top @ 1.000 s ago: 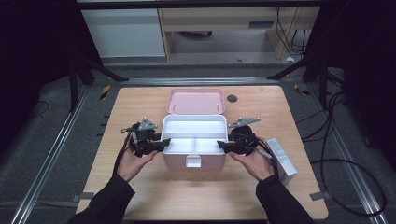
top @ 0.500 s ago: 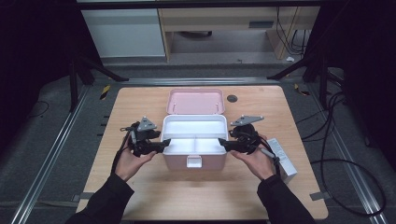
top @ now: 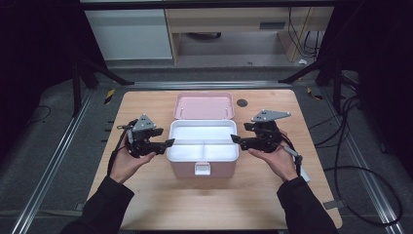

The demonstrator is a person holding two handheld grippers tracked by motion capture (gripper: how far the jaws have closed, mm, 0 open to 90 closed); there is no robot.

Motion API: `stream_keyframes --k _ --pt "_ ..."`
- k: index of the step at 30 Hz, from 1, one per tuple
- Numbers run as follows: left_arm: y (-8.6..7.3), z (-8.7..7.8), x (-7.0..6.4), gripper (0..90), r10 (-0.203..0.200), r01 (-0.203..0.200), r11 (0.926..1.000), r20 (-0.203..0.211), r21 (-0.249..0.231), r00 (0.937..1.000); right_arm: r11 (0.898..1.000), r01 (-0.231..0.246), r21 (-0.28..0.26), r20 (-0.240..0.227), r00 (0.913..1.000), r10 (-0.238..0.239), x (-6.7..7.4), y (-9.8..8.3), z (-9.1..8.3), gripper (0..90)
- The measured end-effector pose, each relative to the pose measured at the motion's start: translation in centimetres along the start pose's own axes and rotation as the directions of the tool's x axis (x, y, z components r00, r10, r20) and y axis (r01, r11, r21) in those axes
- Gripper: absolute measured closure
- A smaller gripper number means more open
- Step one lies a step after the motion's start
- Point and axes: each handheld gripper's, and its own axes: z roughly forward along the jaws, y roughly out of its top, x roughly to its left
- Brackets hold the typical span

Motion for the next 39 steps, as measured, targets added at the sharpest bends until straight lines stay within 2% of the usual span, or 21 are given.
stream_keyframes --k 2,5,8,10,11,12,16,19,21,23,24,26,27,29,30,31,32,34,36,38,39 --pt "0.7 -0.1 0.3 39.9 0.032 -0.032 0.9995 0.02 0.0 0.9993 1.0 0.024 -0.016 -0.009 0.9997 -0.024 -0.4 0.6 -0.3 34.7" --pt "1.2 0.2 0.6 39.8 0.056 -0.056 0.9984 0.046 0.01 0.9974 0.999 0.049 -0.005 -0.012 0.9987 -0.049 -0.7 1.0 -0.3 35.7" --pt "2.0 0.6 1.0 39.7 0.081 -0.083 0.9959 0.056 0.034 0.9951 0.996 0.093 0.011 -0.025 0.9954 -0.093 -0.8 1.8 -0.3 37.3" --pt "2.7 0.8 1.3 40.0 0.096 -0.099 0.9943 0.085 0.04 0.9918 0.993 0.117 0.01 -0.04 0.9924 -0.116 -0.8 2.3 -0.3 38.3" --pt "2.9 0.9 1.4 40.1 0.101 -0.105 0.9936 0.088 0.042 0.991 0.99 0.143 0.018 -0.063 0.9879 -0.141 -0.8 2.8 0.0 38.8" --pt "3.2 1.0 1.4 40.1 0.109 -0.114 0.9925 0.095 0.045 0.9894 0.99 0.143 0.018 -0.063 0.9879 -0.141 -0.8 2.8 0.0 38.8" --pt "4.2 1.7 1.6 40.4 0.143 -0.154 0.9857 0.143 0.069 0.9794 0.977 0.204 0.06 -0.089 0.976 -0.199 -0.7 3.7 1.0 40.8" --pt "4.7 2.2 1.8 40.9 0.182 -0.2 0.9751 0.176 0.095 0.9675 0.97 0.232 0.071 -0.13 0.9663 -0.222 -0.7 4.2 1.5 44.1" --pt "4.9 2.6 1.9 43.2 0.207 -0.233 0.9649 0.2 0.12 0.9577 0.958 0.269 0.096 -0.143 0.9564 -0.255 -1.0 4.5 1.9 46.5" --pt "5.1 2.9 1.9 45.2 0.242 -0.277 0.9491 0.215 0.15 0.9462 0.947 0.302 0.114 -0.155 0.9464 -0.283 -1.2 4.7 2.3 48.5" --pt "5.1 3.0 1.9 46.1 0.253 -0.289 0.945 0.219 0.153 0.9424 0.943 0.312 0.12 -0.172 0.9415 -0.29 -1.3 4.8 2.5 49.8" --pt "5.1 3.2 2.0 48.1 0.256 -0.297 0.9431 0.244 0.149 0.9351 0.935 0.329 0.134 -0.192 0.934 -0.301 -1.4 4.8 2.7 51.5" --pt "5.1 3.4 2.0 49.2 0.265 -0.311 0.9369 0.257 0.16 0.9294 0.928 0.346 0.14 -0.207 0.9264 -0.314 -1.4 4.8 2.8 52.2" --pt "5.0 3.8 1.9 50.9 0.295 -0.351 0.9174 0.272 0.187 0.916 0.91 0.379 0.17 -0.242 0.9108 -0.334 -1.3 4.8 3.1 53.9" --pt "4.9 4.0 1.9 52.1 0.307 -0.369 0.9067 0.281 0.204 0.9092 0.896 0.403 0.187 -0.258 0.9001 -0.351 -1.2 4.8 3.2 54.7" --pt "4.9 4.3 1.8 52.9 0.324 -0.393 0.8921 0.292 0.222 0.8999 0.884 0.424 0.198 -0.272 0.89 -0.366 -1.1 4.8 3.4 56.2" --pt "4.9 4.4 1.8 54.3 0.33 -0.404 0.885 0.299 0.232 0.8954 0.868 0.445 0.221 -0.291 0.8793 -0.377 -1.0 4.8 3.6 56.8" --pt "4.9 4.9 1.7 56.4 0.335 -0.421 0.8717 0.322 0.251 0.8855 0.848 0.469 0.245 -0.311 0.8668 -0.39 -0.9 4.7 3.9 58.9" --pt "4.7 5.4 1.6 58.7 0.338 -0.438 0.8567 0.344 0.273 0.8759 0.829 0.487 0.276 -0.326 0.8586 -0.395 -0.9 4.6 4.3 60.7" --pt "4.6 5.8 1.5 61.3 0.347 -0.454 0.8436 0.353 0.287 0.8689 0.809 0.505 0.3 -0.346 0.848 -0.401 -0.9 4.5 4.7 63.2" --pt "4.5 6.0 1.5 62.0 0.357 -0.468 0.8304 0.357 0.302 0.8633 0.806 0.507 0.306 -0.353 0.8468 -0.398 -0.9 4.5 4.9 64.0"
